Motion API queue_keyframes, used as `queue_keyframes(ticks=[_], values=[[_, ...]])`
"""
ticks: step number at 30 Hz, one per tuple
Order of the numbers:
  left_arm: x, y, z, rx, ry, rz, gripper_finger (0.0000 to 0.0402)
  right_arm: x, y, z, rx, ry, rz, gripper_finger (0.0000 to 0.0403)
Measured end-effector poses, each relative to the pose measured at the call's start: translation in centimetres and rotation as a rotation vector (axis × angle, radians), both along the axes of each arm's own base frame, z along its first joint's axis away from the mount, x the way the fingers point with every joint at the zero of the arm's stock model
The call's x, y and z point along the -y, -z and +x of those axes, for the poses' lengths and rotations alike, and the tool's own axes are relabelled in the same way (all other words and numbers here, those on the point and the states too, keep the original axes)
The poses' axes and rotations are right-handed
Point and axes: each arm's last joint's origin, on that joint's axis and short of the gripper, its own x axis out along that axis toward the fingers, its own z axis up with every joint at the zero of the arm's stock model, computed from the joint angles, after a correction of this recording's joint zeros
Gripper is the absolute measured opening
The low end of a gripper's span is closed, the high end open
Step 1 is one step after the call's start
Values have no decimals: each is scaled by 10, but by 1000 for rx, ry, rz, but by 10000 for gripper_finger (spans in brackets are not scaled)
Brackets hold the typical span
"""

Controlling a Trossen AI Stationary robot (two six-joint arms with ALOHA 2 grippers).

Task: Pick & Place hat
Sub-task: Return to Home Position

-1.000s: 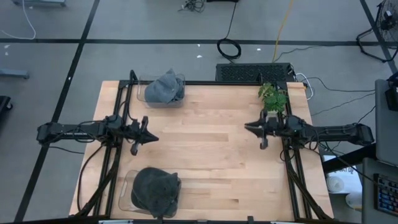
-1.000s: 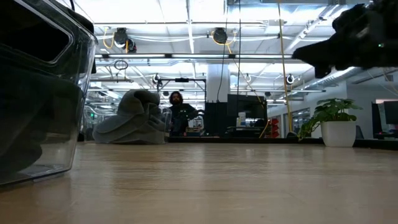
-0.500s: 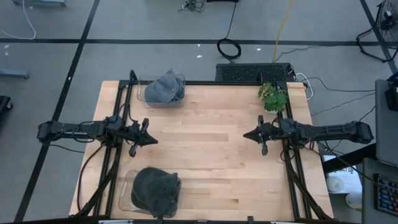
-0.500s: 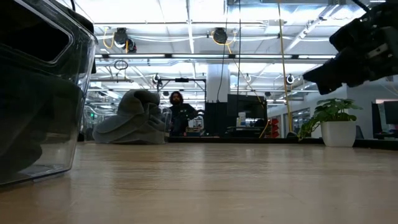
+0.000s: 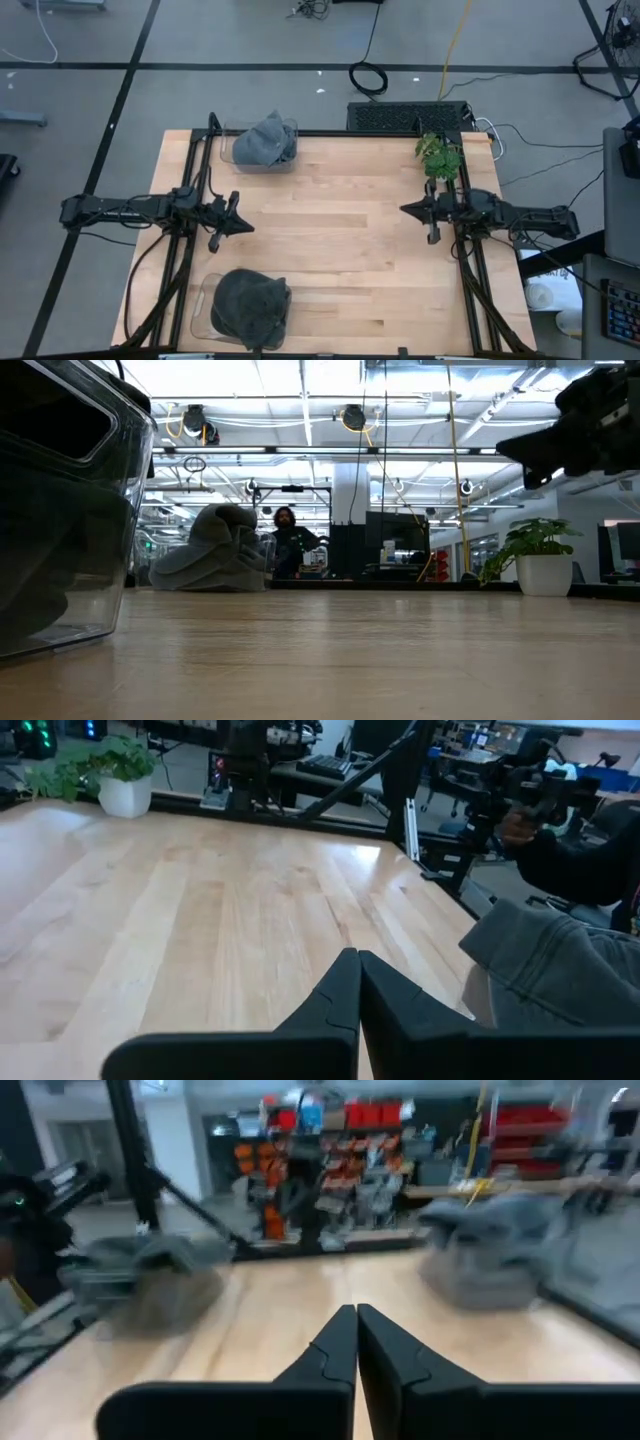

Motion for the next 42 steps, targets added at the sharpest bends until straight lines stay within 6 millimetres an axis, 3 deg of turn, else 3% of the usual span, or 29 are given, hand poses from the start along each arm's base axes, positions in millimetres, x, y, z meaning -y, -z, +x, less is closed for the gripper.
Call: queue_keyframes(ticks=[11,42], values=[[0,1,0,5,1,71,3,1,-2,1,20,23,-8,1],[0,1,1,9,-1,70,18,1,-3,1,34,49,40,3]])
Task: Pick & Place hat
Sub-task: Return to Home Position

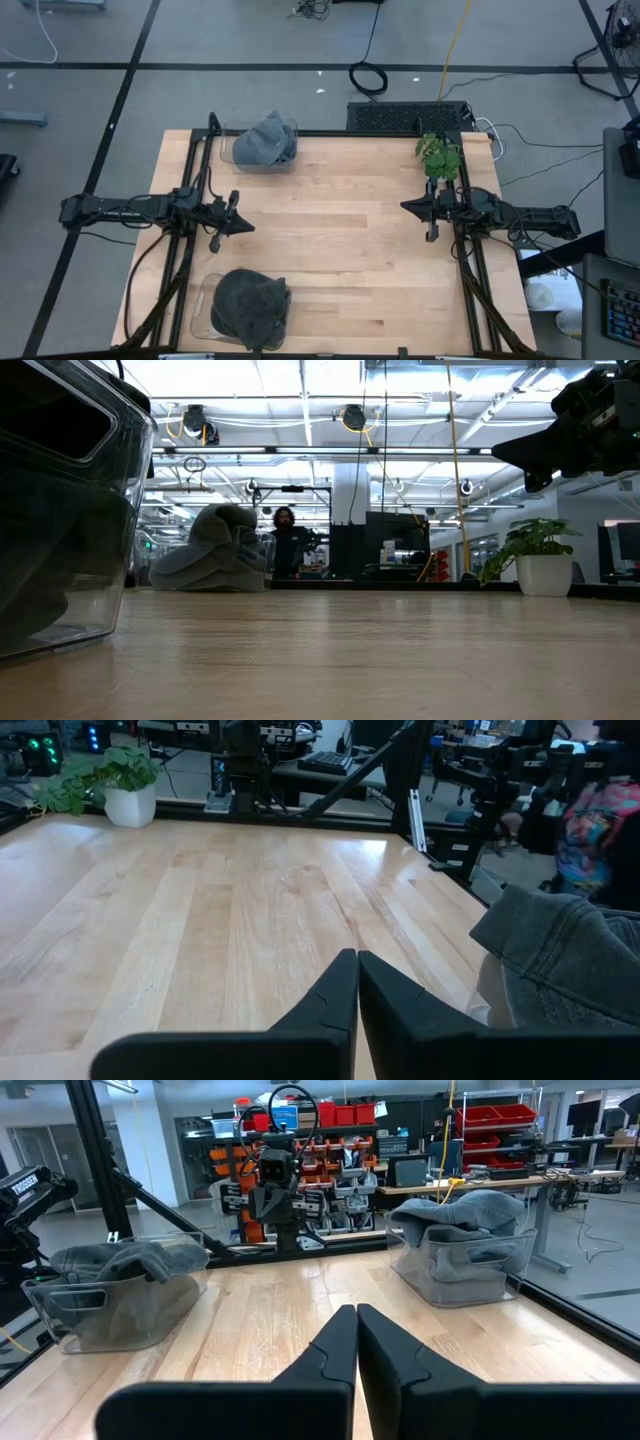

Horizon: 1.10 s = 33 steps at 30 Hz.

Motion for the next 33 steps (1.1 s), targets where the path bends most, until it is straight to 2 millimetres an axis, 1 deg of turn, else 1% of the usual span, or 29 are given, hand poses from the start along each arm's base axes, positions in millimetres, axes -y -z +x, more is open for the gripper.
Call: queue_keyframes(ticks=[9,16,19,33], values=[[0,0,0,0,0,0,6,0,0,0,0,0,0,4],[0,0,0,1,0,0,25,0,0,0,1,-1,0,4],[0,0,0,1,0,0,27,0,0,0,1,-1,0,4],[0,0,0,1,0,0,8,0,0,0,1,-1,0,4]])
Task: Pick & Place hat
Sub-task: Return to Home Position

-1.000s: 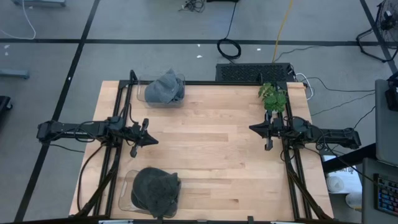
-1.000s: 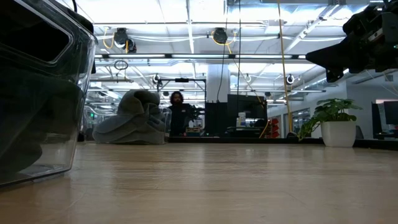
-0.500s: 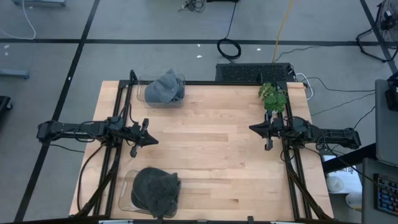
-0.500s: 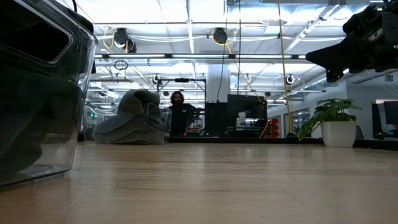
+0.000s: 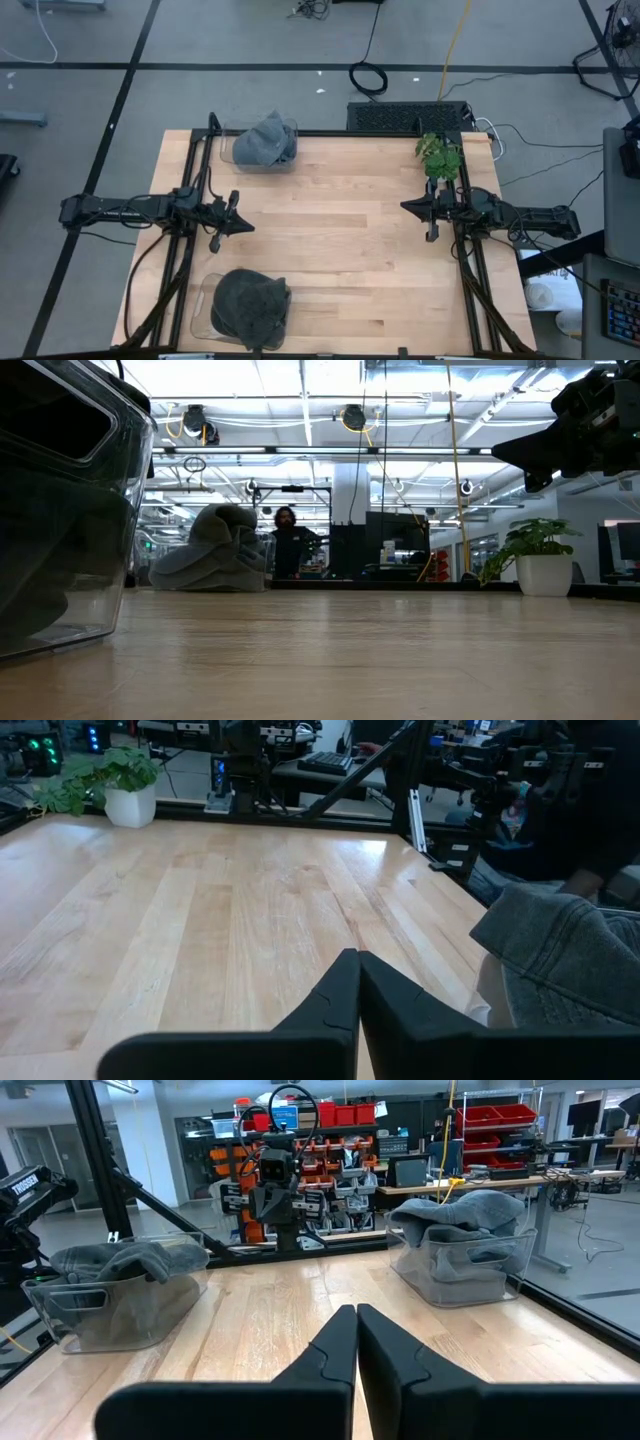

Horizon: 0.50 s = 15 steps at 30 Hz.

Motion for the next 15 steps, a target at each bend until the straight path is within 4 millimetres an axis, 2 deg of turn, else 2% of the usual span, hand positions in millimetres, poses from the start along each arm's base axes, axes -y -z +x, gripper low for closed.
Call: queue_keyframes(ticks=[8,15], values=[[0,0,0,0,0,0,26,0,0,0,0,0,0,4],[0,0,0,0,0,0,24,0,0,0,0,0,0,4]])
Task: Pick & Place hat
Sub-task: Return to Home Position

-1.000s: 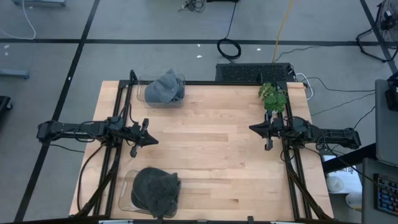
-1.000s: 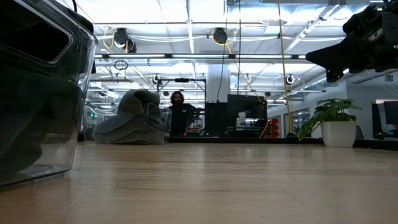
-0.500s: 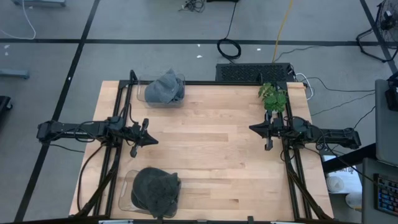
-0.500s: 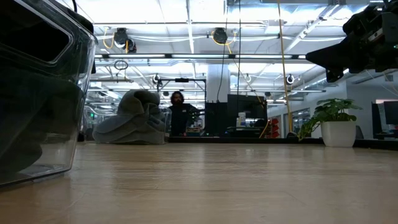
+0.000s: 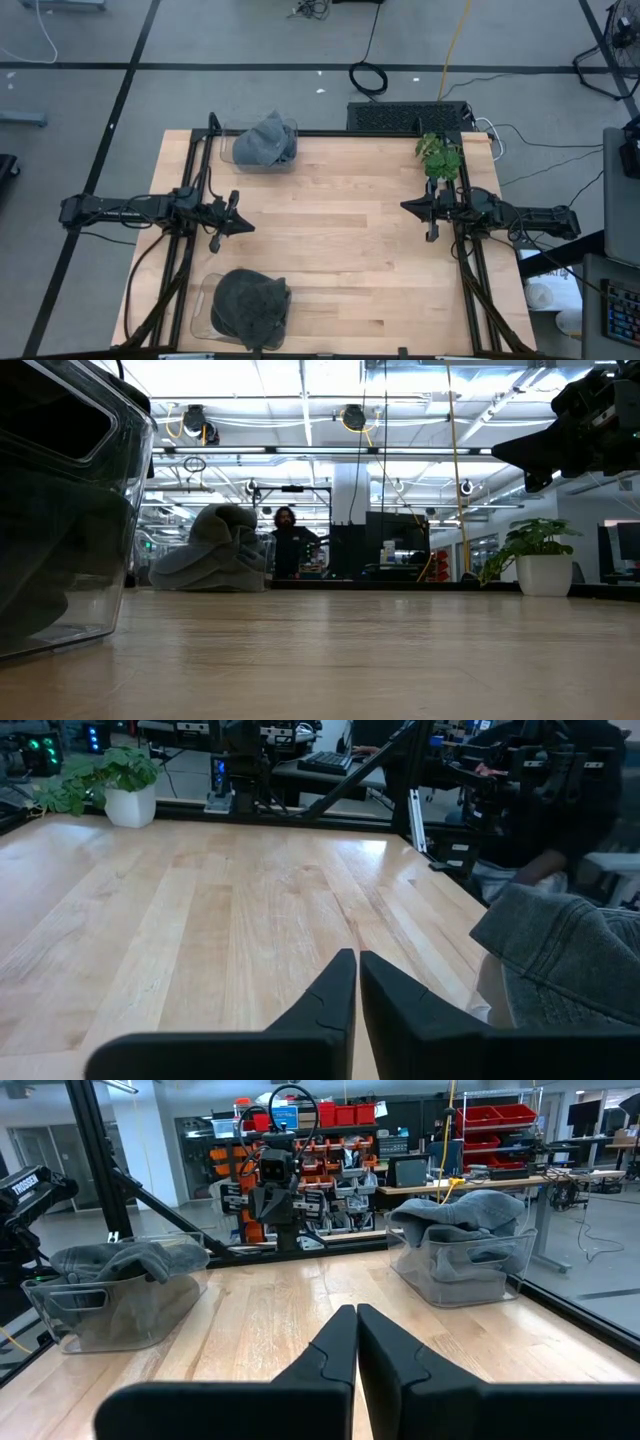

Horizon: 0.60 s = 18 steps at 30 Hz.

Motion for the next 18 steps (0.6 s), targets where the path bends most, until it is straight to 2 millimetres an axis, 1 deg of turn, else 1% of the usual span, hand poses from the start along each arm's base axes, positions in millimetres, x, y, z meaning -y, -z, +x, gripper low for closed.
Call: queue_keyframes(ticks=[11,18], values=[[0,0,0,0,0,0,7,0,0,0,0,0,0,4],[0,0,0,-1,0,0,19,0,0,0,0,0,0,4]])
